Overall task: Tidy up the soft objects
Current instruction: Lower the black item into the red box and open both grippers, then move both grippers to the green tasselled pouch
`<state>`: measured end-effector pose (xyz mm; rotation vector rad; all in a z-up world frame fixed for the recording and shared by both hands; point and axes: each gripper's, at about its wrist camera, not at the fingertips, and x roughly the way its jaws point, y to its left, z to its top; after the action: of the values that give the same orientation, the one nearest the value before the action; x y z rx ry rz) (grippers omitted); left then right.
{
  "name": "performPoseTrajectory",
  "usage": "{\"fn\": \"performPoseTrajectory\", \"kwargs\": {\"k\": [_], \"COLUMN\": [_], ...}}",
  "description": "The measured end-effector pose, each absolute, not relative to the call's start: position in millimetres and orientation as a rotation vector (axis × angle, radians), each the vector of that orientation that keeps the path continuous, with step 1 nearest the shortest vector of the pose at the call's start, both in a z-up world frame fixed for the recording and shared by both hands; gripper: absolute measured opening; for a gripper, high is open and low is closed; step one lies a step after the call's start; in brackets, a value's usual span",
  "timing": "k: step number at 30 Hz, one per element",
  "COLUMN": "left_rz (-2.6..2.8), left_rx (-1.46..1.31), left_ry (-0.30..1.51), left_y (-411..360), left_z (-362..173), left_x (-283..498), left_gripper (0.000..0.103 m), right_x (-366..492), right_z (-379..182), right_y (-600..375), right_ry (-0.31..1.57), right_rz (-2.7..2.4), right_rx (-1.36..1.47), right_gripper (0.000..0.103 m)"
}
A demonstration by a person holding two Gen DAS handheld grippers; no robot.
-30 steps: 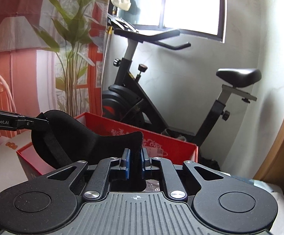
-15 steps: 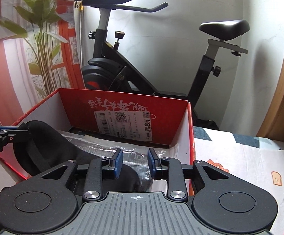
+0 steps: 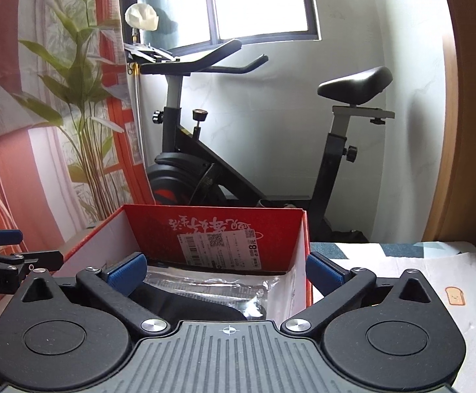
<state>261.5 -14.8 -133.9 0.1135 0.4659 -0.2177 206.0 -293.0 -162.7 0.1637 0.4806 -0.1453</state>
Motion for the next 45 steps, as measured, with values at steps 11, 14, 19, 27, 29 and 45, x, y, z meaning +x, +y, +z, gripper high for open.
{"fn": "performPoseTrajectory", "kwargs": {"k": [11,14,19,27,29,45], "left_rz": [-0.302,-0.293,-0.259,-0.229,-0.223,-0.316], "left_rx": [0.017,-0.001,0.018,0.019,0.033,-0.065], "left_ry": [0.454,0.509,0.593,0.644,0.655,0.762], "left_y": [-5,-10,-24,-19,-18,-18], "left_z": [-148,-164,-198,-233,-239,-261], "left_x": [206,194,174,146,142,147], "left_gripper": [0.103,0.103,0.103,0.103,0.103,0.098], "right_x": [145,128,103,61,53,46], "right_z": [-172,-185,-211,-249,-257,-292], "right_y": [-265,-261,-265,-273,-268,-250], "right_ry": [0.465,0.497,0.566,0.617,0.611,0.614], "right_rz": [-0.084,-0.047,-0.055,-0.087,-0.113,-0.11], "right_rx": [0.138,0.126,0.111,0.163,0.153,0.014], "right_gripper": [0.103,0.103,0.103,0.103,0.103,0.097]}}
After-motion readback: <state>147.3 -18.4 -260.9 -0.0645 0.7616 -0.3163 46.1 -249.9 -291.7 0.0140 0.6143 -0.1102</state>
